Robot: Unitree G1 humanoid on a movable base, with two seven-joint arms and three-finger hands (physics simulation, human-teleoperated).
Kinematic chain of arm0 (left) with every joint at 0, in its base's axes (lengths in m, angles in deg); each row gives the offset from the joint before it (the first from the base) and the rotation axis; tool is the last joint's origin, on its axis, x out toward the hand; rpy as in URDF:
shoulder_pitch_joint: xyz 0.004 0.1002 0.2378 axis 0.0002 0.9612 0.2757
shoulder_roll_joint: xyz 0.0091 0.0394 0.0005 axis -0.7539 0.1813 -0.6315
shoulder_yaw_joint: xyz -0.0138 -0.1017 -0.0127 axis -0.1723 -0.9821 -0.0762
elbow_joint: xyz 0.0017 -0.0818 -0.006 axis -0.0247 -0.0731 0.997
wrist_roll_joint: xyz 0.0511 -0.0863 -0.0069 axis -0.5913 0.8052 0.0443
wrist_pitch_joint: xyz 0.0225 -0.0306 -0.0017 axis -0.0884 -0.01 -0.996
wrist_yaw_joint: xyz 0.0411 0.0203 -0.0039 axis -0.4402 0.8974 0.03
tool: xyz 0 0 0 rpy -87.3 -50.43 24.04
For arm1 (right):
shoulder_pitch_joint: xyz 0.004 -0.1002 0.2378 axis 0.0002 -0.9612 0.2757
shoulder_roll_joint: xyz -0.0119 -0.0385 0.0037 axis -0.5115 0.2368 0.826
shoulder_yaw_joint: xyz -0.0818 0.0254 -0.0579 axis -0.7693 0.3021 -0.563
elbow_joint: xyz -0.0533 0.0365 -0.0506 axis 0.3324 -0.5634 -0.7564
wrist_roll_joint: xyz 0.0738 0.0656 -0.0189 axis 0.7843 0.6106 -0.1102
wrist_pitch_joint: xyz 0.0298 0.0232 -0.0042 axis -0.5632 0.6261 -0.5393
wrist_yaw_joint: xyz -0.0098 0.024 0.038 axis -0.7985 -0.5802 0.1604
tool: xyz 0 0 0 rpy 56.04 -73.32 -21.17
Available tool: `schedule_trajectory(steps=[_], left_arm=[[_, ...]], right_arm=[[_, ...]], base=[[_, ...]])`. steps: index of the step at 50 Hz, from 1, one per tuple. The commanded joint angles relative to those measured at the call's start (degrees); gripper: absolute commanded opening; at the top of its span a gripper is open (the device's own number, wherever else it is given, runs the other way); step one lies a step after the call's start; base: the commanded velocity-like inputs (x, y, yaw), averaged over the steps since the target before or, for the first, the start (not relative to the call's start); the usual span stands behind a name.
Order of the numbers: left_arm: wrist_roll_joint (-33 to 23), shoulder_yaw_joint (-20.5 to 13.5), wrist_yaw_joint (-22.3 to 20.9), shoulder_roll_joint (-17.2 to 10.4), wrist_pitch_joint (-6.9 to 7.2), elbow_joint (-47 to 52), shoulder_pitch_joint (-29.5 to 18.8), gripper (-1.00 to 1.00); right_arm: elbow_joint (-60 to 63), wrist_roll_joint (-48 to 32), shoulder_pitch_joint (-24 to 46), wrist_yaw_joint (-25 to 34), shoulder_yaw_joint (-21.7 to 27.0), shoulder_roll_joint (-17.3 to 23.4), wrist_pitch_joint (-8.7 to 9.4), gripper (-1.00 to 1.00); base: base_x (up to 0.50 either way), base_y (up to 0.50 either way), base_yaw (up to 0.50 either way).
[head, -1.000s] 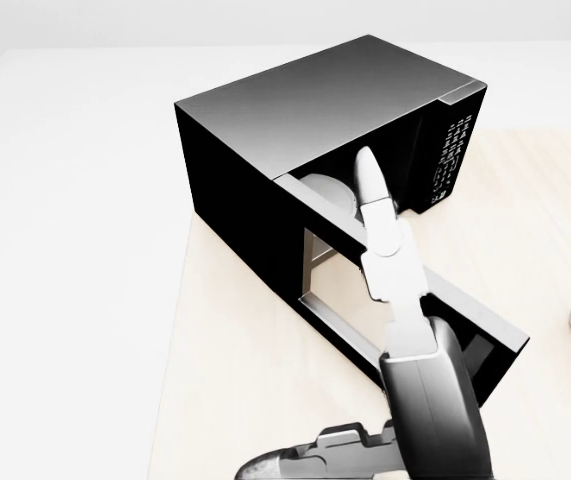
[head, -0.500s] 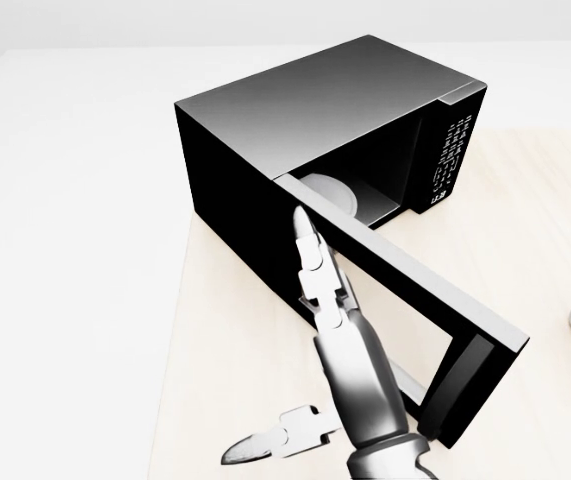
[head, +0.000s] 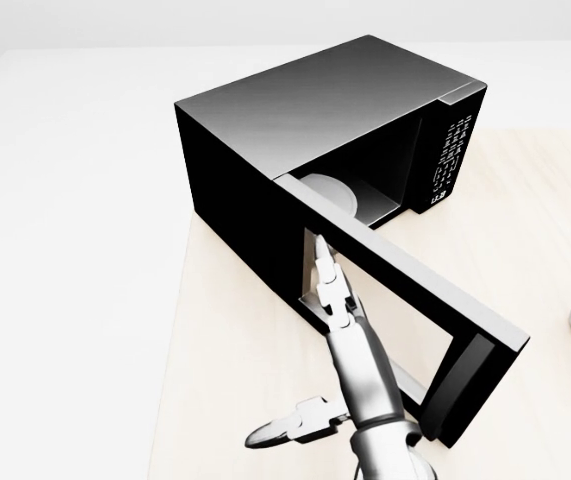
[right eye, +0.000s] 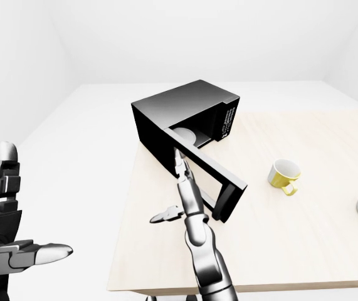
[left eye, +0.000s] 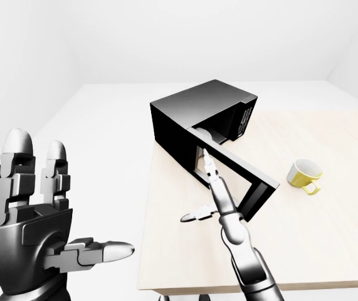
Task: Close the microwave.
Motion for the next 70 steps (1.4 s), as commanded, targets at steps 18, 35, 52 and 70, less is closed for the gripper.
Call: schedule_trajectory(steps=[18, 35, 52, 70], left_arm=[[0.02, -0.08, -0.05, -0.04, 0.00, 0.10, 0.00, 1.00], [0.02, -0.25, -0.03, -0.01, 0.00, 0.29, -0.20, 1.00], [0.27, -0.56, 0.25, -0.24, 0.00, 0.29, -0.57, 1.00], [0.97, -1.33, -0.04, -0.15, 0.00, 0.53, -0.74, 1.00]], right_arm=[[-13.50, 1.45, 4.95, -3.18, 5.86, 0.26, -5.38, 1.00], [-23.15, 3.61, 15.05, -4.06, 11.13, 2.65, -6.57, 1.00], [-43.25, 7.07, 29.02, -6.26, 14.29, 5.62, -6.67, 1.00], [-74.14, 9.62, 46.25, -7.86, 15.70, 6.55, -6.67, 1.00]], base=[[0.00, 0.00, 0.00], [0.00, 0.00, 0.00], [0.00, 0.00, 0.00], [0.00, 0.00, 0.00]])
